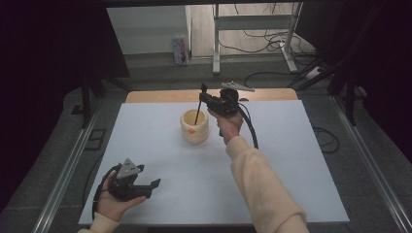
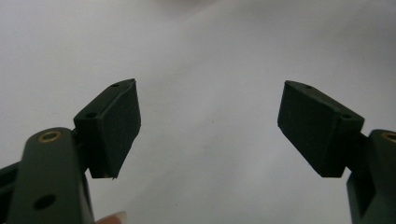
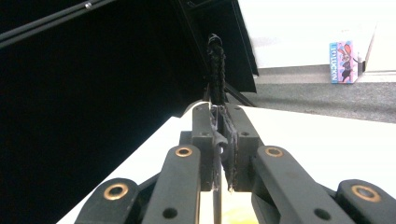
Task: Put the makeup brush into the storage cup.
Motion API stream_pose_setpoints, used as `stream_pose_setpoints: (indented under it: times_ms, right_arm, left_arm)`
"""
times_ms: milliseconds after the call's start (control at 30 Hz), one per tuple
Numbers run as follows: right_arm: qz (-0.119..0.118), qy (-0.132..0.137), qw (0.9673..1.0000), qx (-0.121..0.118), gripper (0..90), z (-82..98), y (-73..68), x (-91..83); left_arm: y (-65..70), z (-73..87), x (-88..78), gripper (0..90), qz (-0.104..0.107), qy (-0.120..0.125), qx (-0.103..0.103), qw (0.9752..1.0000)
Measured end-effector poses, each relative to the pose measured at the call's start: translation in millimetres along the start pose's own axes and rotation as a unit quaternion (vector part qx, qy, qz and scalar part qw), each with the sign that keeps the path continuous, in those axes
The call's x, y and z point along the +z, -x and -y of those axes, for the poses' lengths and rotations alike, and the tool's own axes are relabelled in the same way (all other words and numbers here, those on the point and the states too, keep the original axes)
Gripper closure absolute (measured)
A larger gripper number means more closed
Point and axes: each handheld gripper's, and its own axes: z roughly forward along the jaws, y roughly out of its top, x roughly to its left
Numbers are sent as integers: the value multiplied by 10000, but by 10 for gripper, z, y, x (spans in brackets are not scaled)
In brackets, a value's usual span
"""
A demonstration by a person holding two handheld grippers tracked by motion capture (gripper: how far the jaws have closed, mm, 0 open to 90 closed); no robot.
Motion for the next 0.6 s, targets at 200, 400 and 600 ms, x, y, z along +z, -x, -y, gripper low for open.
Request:
stream_pose_setpoints:
  times_ms: [200, 400, 600]
  right_arm:
    - [28, -47, 10000, -62, 824, 58, 1, 59]
    - [-8, -91, 9998, -179, 790, 125, -23, 136]
    - [93, -241, 9987, -448, 597, 227, -16, 190]
  left_arm:
    - [4, 0, 3, 222, 2, -6, 8, 10000]
    - [-2, 6, 0, 221, -8, -11, 7, 10000]
    - [-7, 10, 0, 222, -4, -19, 2, 10000]
